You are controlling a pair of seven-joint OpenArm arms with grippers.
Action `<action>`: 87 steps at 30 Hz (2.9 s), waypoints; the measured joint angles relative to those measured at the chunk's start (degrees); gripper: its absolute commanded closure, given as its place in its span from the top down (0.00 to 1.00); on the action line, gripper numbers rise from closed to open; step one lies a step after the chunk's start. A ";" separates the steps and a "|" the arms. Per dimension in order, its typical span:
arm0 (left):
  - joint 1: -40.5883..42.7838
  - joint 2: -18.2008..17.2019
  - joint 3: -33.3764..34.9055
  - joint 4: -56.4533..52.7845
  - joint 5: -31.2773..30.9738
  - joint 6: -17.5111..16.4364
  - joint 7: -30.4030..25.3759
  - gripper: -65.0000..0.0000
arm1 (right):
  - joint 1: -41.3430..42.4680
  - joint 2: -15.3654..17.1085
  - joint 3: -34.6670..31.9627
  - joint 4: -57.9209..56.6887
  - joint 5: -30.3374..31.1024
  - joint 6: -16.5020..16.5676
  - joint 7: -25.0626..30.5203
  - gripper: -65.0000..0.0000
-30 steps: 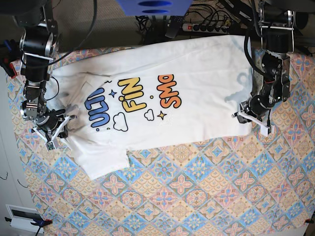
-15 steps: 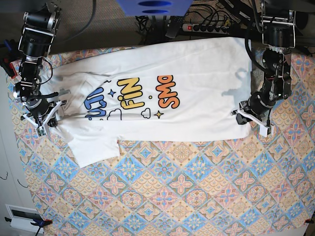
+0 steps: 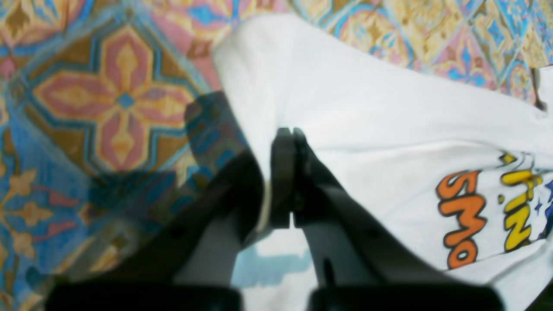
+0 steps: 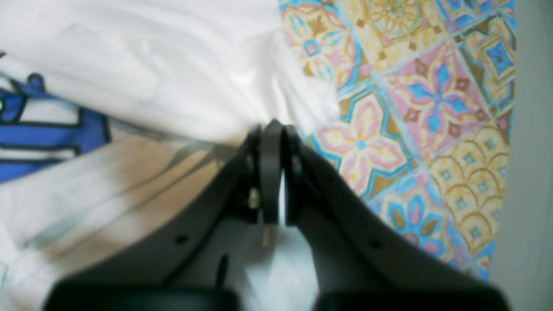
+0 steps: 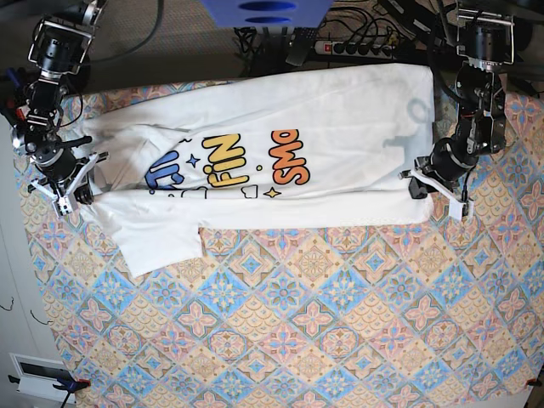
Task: Fold the T-shirt properly
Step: 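Fold the side edges inward with both grippers toward the print, then hold the shirt ends with both grippers and fold the side over the print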
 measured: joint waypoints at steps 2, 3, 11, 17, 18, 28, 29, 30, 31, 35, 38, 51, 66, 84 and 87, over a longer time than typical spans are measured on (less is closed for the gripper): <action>1.03 0.00 -0.04 0.00 -0.11 0.00 0.02 0.00 | -1.75 0.02 0.00 1.53 0.07 0.00 0.00 0.01; 1.44 0.09 -0.37 0.00 -0.11 -0.02 0.04 0.00 | -2.23 0.04 0.00 2.01 -0.04 0.07 -0.02 0.01; 7.85 -0.15 -4.83 7.54 -0.17 -0.04 0.09 0.00 | -5.68 0.17 4.42 4.31 0.02 0.46 0.00 0.01; 8.94 0.00 -6.16 7.76 -0.11 0.00 0.04 0.00 | -5.73 0.02 5.16 4.44 -0.31 0.48 0.22 0.02; 8.87 0.02 -6.16 7.76 -0.11 0.00 0.04 0.00 | -5.66 -0.02 5.14 4.50 -0.26 0.50 0.28 0.02; 8.59 1.09 -6.01 7.69 -0.09 -0.04 0.24 0.00 | 4.96 -0.02 -2.99 4.50 0.87 0.87 -2.99 0.38; 8.59 1.11 -6.01 7.69 0.07 0.02 0.20 0.00 | 5.77 0.04 -3.65 4.63 0.63 0.76 -4.31 0.39; 8.61 1.05 -6.03 7.65 0.11 0.00 0.20 0.00 | 6.14 0.31 -4.28 4.63 0.48 0.68 -5.86 0.40; 8.63 0.96 -6.03 7.65 0.13 0.02 0.22 0.00 | 6.23 1.07 -5.51 4.57 -0.26 0.70 -7.39 0.40; 8.59 1.22 -6.01 7.65 0.09 -0.02 0.11 0.00 | 9.51 4.33 -12.94 2.84 -1.07 0.59 -9.40 0.40; 8.59 1.22 -5.49 7.65 0.13 0.00 0.00 0.00 | 15.08 4.81 -18.67 0.24 0.57 0.92 -6.80 0.41; 8.46 1.14 -5.14 7.63 0.11 0.00 0.02 0.00 | 26.51 7.02 -33.44 -16.48 0.74 0.72 -6.10 0.41; 8.46 1.14 -5.14 7.61 0.11 0.00 0.04 0.00 | 30.08 7.48 -38.56 -28.48 -0.37 0.68 -1.22 0.41; 8.46 1.16 -5.14 7.61 0.11 0.00 0.02 0.00 | 30.53 7.37 -38.45 -30.49 -0.33 0.66 -0.55 0.01; 8.46 1.16 -5.14 7.61 0.11 0.00 0.02 0.00 | 30.53 7.43 -38.40 -30.47 -0.33 0.68 -0.55 0.00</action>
